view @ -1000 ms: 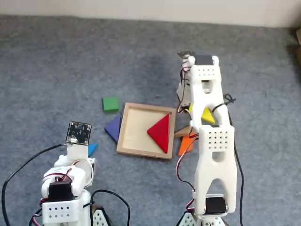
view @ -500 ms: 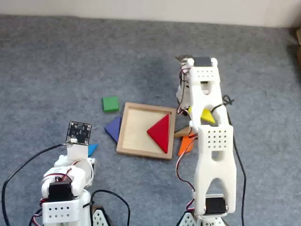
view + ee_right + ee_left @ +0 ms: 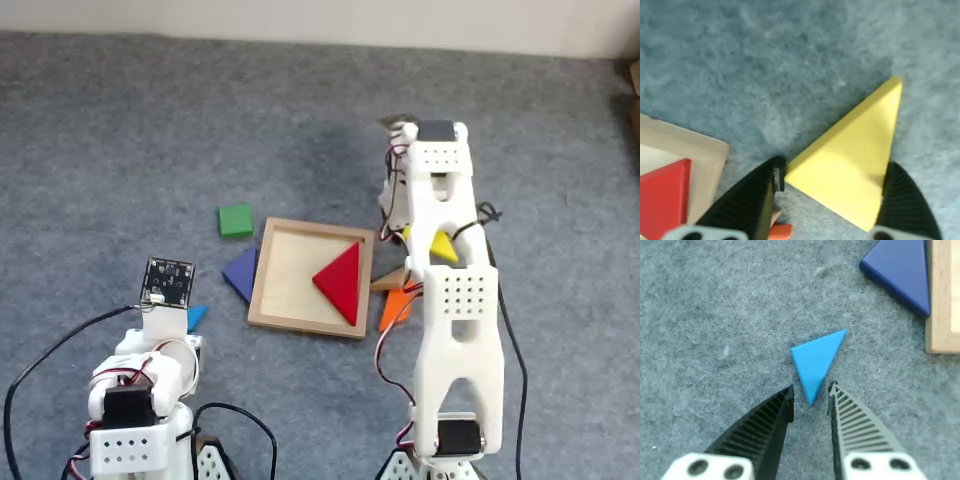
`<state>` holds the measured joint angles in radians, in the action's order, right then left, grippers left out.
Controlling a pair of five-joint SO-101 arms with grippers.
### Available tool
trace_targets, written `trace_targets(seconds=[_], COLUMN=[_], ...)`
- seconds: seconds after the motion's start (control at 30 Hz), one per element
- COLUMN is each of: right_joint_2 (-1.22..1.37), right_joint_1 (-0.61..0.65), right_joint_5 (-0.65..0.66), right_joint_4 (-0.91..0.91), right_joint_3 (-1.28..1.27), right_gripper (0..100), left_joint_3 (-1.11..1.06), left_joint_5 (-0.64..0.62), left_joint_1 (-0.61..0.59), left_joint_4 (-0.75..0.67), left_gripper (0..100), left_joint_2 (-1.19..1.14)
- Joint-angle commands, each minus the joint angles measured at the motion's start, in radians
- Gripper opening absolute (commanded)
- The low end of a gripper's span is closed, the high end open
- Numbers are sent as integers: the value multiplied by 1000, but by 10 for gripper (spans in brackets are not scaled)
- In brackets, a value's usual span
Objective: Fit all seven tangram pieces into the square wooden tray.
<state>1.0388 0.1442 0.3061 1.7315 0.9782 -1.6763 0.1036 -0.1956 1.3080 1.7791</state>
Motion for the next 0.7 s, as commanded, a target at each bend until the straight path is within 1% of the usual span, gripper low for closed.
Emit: trace_targets(seconds=[0.0, 0.17, 0.4, 0.67], right_joint_2=[-41, -142, -193, -196], right_joint_1=[-5, 13, 81, 243], right_joint_5=[15, 103, 104, 103], right_joint_4=[21, 30, 30, 33], right_joint_3=[42, 61, 58, 56], right_gripper=[195, 159, 156, 156], left_joint_3=[-21, -21, -21, -21], left_joint_5=[6, 6, 6, 6], left_joint_1=[19, 19, 19, 19], left_joint_4=[8, 8, 8, 8], left_gripper=[130, 130, 130, 130], left_joint_2=[10, 10, 10, 10])
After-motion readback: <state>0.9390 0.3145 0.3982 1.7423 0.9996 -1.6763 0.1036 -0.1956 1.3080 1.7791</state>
